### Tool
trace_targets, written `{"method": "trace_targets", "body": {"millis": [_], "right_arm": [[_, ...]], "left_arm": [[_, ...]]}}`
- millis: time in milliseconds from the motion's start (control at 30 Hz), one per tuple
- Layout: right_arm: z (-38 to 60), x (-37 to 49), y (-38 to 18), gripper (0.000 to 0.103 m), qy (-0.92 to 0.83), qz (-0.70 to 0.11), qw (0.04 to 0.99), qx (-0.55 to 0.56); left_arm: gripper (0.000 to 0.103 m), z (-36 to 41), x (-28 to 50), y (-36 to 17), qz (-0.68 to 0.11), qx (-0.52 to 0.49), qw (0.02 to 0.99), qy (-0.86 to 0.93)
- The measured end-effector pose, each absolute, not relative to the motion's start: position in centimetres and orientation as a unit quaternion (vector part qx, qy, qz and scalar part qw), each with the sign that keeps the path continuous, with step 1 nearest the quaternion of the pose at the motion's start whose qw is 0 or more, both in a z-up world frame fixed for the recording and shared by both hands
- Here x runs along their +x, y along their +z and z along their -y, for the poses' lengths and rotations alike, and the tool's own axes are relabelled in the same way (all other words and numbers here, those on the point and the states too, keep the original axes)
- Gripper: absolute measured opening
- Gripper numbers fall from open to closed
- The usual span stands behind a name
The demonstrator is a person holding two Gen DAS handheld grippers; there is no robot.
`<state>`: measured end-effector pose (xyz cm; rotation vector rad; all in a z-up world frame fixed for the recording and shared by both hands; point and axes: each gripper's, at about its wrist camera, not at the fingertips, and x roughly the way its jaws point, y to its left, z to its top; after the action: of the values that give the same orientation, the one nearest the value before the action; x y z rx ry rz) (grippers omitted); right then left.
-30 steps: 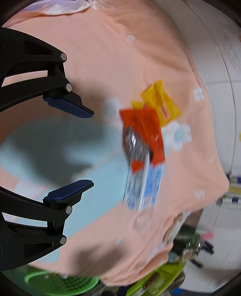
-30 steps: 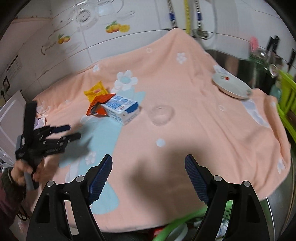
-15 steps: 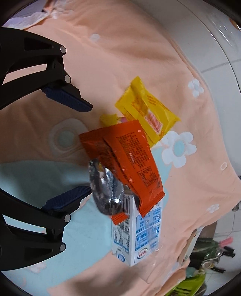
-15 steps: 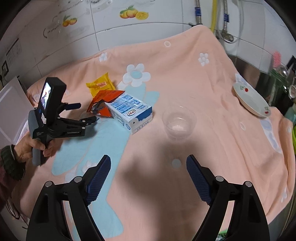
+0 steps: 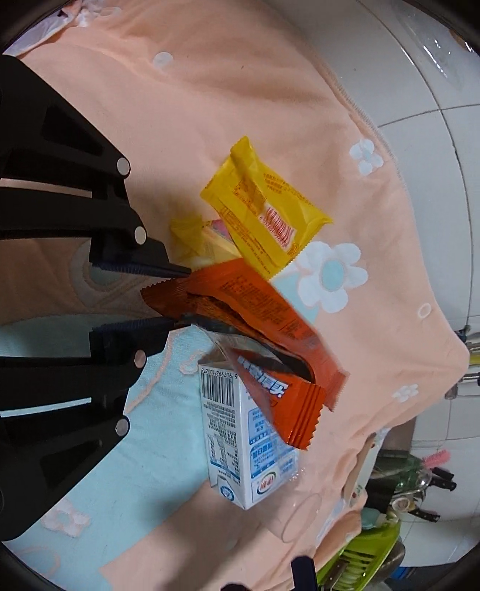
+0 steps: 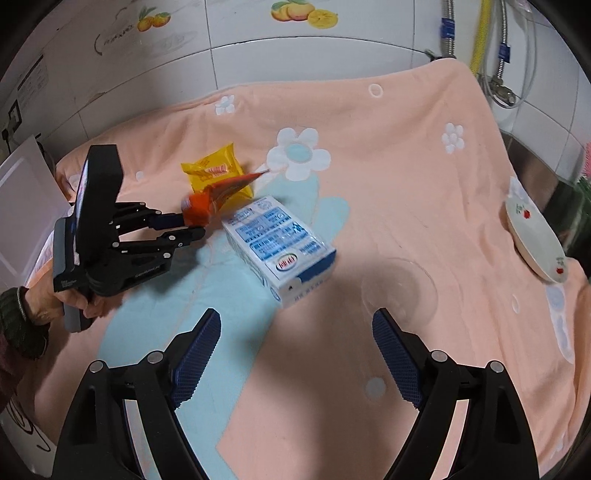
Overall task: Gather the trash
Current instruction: 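Grasp the orange snack wrapper with the left tool while the right tool grasps the Yili milk carton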
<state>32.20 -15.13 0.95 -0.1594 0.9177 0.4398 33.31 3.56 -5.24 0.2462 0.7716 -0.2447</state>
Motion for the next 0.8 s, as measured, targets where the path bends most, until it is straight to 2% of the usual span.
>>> {"method": "trace_targets", "body": {"millis": [100,133,567,800], "right_arm": [[14.8,32.7,0.8,0.081,0.212,-0.440,0.869,-0.078],[14.6,32.9,0.8,0.081,0.214,-0.440,0.869,-0.079],[9.6,37.5,-1.6,0.081,0.252,-0.449,0.845,-0.143],[6.4,39.6,-3.8,0.088,0.266,-0.444,0.831,-0.205]], "left_arm": [[0.012,-4.0,32.8,-4.8,-0.367,0.112,0.916,-0.118],[0.004,-4.3,32.5,-4.6,-0.368,0.104,0.916,-0.120],[0.002,-8.8,30.3,-2.6,-0.369,0.026,0.922,-0.112],[0.002,-9.3,29.2,-2.3,-0.365,0.016,0.924,-0.114]]}}
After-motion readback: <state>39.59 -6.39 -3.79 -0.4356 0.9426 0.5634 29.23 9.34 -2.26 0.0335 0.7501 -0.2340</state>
